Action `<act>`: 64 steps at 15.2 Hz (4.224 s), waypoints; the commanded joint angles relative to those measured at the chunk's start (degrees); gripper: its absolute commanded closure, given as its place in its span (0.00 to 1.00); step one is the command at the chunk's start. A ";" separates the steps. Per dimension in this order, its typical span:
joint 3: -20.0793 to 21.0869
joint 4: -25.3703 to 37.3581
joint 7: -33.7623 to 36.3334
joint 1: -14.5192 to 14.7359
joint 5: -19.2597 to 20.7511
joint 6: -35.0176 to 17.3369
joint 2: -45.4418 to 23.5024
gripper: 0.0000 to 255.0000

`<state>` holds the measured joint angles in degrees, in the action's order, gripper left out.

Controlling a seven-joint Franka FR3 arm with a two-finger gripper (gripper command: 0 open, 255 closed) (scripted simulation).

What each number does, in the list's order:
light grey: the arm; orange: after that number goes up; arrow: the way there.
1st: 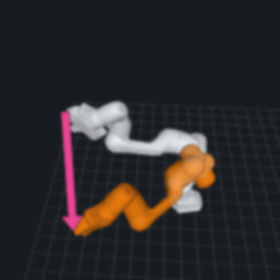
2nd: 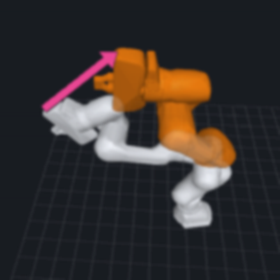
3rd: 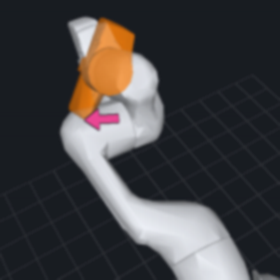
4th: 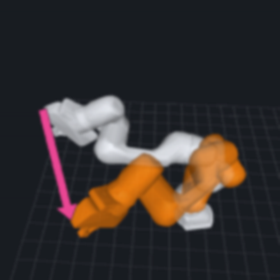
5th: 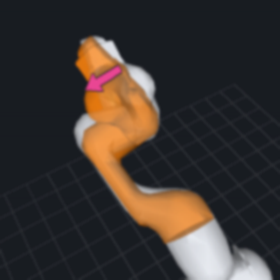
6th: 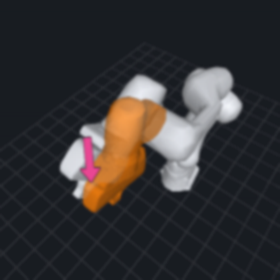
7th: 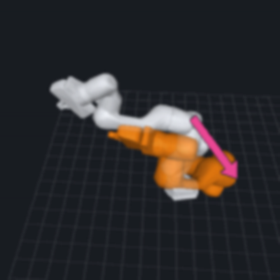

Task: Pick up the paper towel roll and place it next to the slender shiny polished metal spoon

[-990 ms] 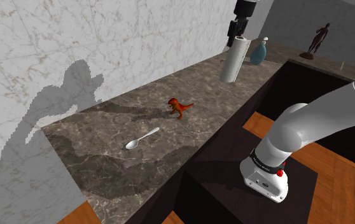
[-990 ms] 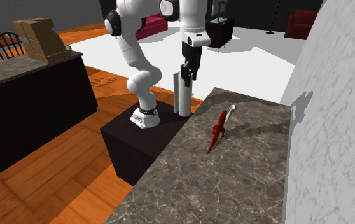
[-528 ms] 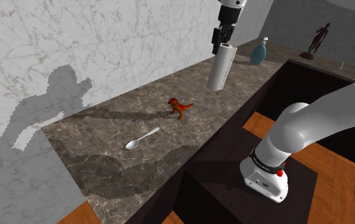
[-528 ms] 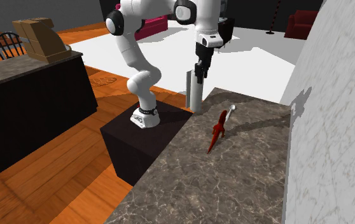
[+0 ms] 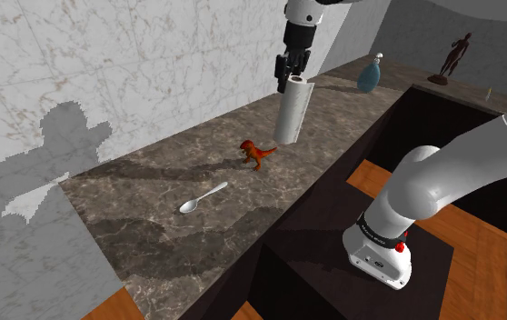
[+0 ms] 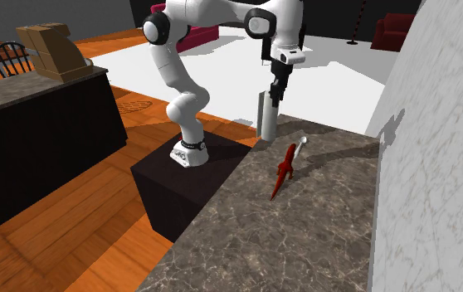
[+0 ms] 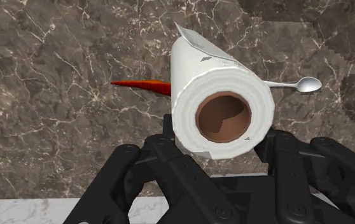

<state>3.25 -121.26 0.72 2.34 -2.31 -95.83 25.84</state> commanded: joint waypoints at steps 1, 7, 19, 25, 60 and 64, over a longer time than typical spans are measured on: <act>2.26 0.72 3.06 1.04 -0.90 -0.78 -1.39 1.00; 8.13 2.59 10.93 3.61 -2.36 -4.30 -6.41 1.00; 18.66 13.63 27.54 8.79 0.42 -9.63 -22.67 1.00; 22.18 23.29 36.18 12.83 5.28 -10.14 -33.76 1.00; 22.92 28.70 44.01 18.55 11.79 -16.63 -47.13 0.00; 23.23 32.56 43.53 18.57 11.11 -11.77 -45.99 0.00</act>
<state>26.42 -89.27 44.27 20.86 8.90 -108.42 -20.33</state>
